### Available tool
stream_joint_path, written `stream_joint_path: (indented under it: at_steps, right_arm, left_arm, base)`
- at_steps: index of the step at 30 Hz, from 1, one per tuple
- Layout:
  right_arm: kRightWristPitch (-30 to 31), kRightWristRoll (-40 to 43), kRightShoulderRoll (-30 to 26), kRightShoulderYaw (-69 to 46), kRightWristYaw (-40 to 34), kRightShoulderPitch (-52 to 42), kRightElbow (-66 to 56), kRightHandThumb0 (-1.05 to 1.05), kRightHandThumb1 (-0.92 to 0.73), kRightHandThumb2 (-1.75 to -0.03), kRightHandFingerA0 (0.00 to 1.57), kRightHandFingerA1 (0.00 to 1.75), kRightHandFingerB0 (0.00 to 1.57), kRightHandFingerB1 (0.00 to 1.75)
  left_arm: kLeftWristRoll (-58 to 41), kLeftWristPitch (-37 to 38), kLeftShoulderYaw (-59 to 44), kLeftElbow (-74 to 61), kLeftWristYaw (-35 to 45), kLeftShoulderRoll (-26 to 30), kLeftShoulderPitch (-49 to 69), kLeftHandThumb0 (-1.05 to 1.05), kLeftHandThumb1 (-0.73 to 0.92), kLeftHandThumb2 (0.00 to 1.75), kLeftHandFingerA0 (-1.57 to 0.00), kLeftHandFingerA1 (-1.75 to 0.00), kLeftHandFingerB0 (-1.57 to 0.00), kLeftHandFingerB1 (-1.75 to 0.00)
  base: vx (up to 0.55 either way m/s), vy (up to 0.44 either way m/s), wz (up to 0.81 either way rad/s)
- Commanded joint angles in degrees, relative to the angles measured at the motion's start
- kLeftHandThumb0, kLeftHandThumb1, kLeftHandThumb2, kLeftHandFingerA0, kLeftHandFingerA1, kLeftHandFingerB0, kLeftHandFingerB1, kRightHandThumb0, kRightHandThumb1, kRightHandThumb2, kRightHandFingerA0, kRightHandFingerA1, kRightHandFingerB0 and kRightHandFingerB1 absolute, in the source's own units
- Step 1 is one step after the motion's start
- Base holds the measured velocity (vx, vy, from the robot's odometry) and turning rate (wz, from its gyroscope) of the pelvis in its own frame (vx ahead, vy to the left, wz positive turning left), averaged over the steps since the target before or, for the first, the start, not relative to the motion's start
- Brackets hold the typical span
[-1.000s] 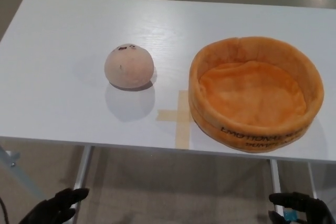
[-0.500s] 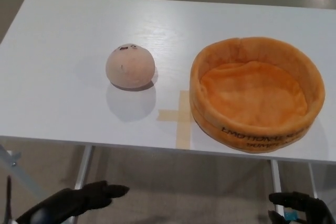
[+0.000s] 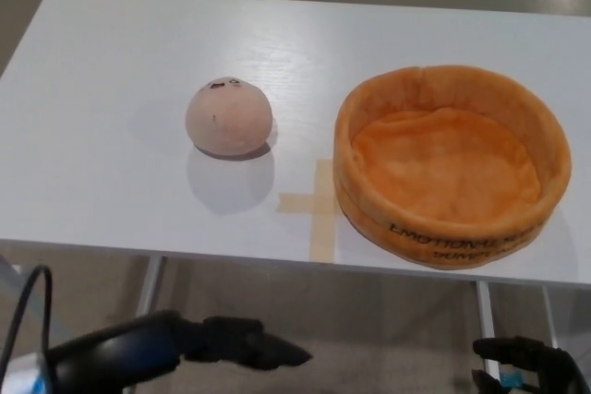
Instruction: Use the left hand to pick up the pink round toy on the left and place it inside the orange plate on the desk.
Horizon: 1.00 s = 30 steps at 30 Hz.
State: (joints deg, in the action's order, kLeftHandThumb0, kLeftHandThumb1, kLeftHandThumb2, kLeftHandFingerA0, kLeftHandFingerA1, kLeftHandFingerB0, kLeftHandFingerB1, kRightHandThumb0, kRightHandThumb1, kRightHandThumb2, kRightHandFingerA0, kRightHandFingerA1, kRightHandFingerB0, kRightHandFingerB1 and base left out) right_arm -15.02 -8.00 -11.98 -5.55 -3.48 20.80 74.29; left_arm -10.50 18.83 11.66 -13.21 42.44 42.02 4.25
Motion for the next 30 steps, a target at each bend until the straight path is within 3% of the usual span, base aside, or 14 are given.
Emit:
stream_joint_path:
  at_steps: [1,5,6,7,9,10,12,13,15,18,19,22,23,30]
  right_arm:
    - [-0.62,0.46,-0.08,-0.19,-0.26,-0.25,0.66,-0.31,-0.59,-0.57,0.70,0.62,0.65,0.51]
    - [-0.56,0.79,-0.05,-0.46,-0.01,-0.49,0.68,-0.31,-0.58,-0.57,0.71,0.63,0.65,0.50]
    - [-0.56,0.57,-0.10,-0.26,-0.17,-0.57,0.66,-0.31,-0.58,-0.56,0.71,0.64,0.65,0.50]
    - [-0.47,0.39,-0.12,-0.10,-0.33,-0.59,0.67,-0.31,-0.58,-0.56,0.71,0.64,0.65,0.50]
    - [-0.46,0.36,-0.13,-0.07,-0.37,-0.60,0.67,-0.31,-0.58,-0.56,0.71,0.64,0.65,0.50]
    - [-0.38,0.36,-0.12,-0.06,-0.37,-0.54,0.72,-0.31,-0.58,-0.57,0.71,0.62,0.65,0.50]
    - [-0.39,0.56,-0.08,-0.23,-0.17,-0.47,0.78,-0.31,-0.59,-0.57,0.71,0.62,0.65,0.50]
    - [-0.78,0.40,-0.10,-0.10,-0.34,-0.54,0.80,-0.32,-0.58,-0.56,0.73,0.63,0.66,0.51]
    - [-1.13,0.02,-0.12,0.21,-0.77,-0.58,0.81,-0.32,-0.57,-0.56,0.73,0.63,0.66,0.50]
    - [-0.64,0.46,0.06,-0.12,-0.67,-0.47,0.81,-0.31,-0.58,-0.56,0.73,0.63,0.66,0.50]
    - [-0.70,0.38,0.06,0.00,-0.67,-0.58,0.73,-0.31,-0.59,-0.57,0.71,0.61,0.66,0.50]
    - [-0.39,0.51,0.02,-0.06,-0.37,-0.68,0.74,-0.31,-0.59,-0.57,0.70,0.60,0.65,0.49]
    - [-0.11,0.60,-0.01,-0.13,-0.24,-0.66,0.85,-0.30,-0.59,-0.57,0.71,0.61,0.64,0.49]
    - [-0.52,0.51,0.06,-0.05,-0.48,-0.78,0.88,-0.30,-0.58,-0.57,0.72,0.62,0.66,0.50]
  left_arm:
    - [-25.80,-12.48,-7.16,-11.83,2.50,-0.38,-7.58,-0.34,0.52,0.62,-0.18,-0.38,-0.18,-0.32]
    - [-21.74,-12.55,-9.08,-8.43,-1.72,-3.58,-13.89,-0.29,0.48,0.57,-0.14,-0.36,-0.16,-0.29]
    - [-14.44,-8.60,-9.30,-4.59,-4.26,-5.59,-17.94,-0.22,0.38,0.88,-0.02,-0.50,0.00,-0.47]
    - [-7.26,-4.27,-9.32,-1.33,-6.42,-7.08,-21.01,-0.22,0.38,0.88,-0.02,-0.50,0.00,-0.47]
    - [-5.68,-3.65,-9.66,-0.63,-6.34,-7.87,-21.75,-0.22,0.38,0.88,-0.02,-0.50,0.00,-0.47]
    - [-4.08,-3.42,-9.48,0.89,-6.57,-8.27,-23.15,-0.32,0.42,0.62,-0.05,-0.20,-0.11,-0.29]
    - [-0.01,-1.76,-9.05,4.88,-7.42,-9.30,-26.40,-0.31,0.41,0.62,-0.04,-0.20,-0.11,-0.30]
    - [3.18,-0.63,-8.61,8.12,-8.52,-10.05,-28.94,-0.26,0.41,0.54,0.00,-0.19,-0.12,-0.26]
    - [7.99,0.43,-7.59,12.56,-10.63,-10.63,-32.52,-0.30,0.36,0.65,0.00,-0.15,-0.07,-0.31]
    - [13.59,2.35,-5.96,18.74,-13.50,-11.38,-36.61,-0.33,0.37,0.66,0.00,-0.11,-0.07,-0.30]
    - [16.72,2.70,-4.68,22.47,-15.53,-11.69,-39.12,-0.31,0.24,0.63,0.00,-0.14,-0.04,-0.30]
    - [22.27,4.32,-2.43,28.16,-19.30,-11.67,-42.86,-0.33,0.24,0.62,0.00,-0.12,-0.02,-0.25]
    - [26.98,4.71,-0.32,32.15,-22.76,-11.38,-45.70,-0.37,0.25,0.59,0.00,-0.01,-0.04,-0.19]
    - [37.81,0.65,8.25,45.45,-30.92,-11.25,-55.47,-0.47,0.36,0.70,0.00,0.00,0.00,-0.11]
  base:
    - [0.00,0.000,0.00]
    - [0.00,0.000,0.00]
    - [0.00,0.000,0.00]
    - [0.00,0.000,0.00]
    - [0.00,0.000,0.00]
    - [0.00,0.000,0.00]
    - [0.00,0.000,0.00]
    - [0.00,0.000,0.00]
    - [0.00,0.000,0.00]
    - [0.00,0.000,0.00]
    - [0.00,0.000,0.00]
    - [0.00,0.000,0.00]
    - [0.00,0.000,0.00]
    - [0.00,0.000,0.00]
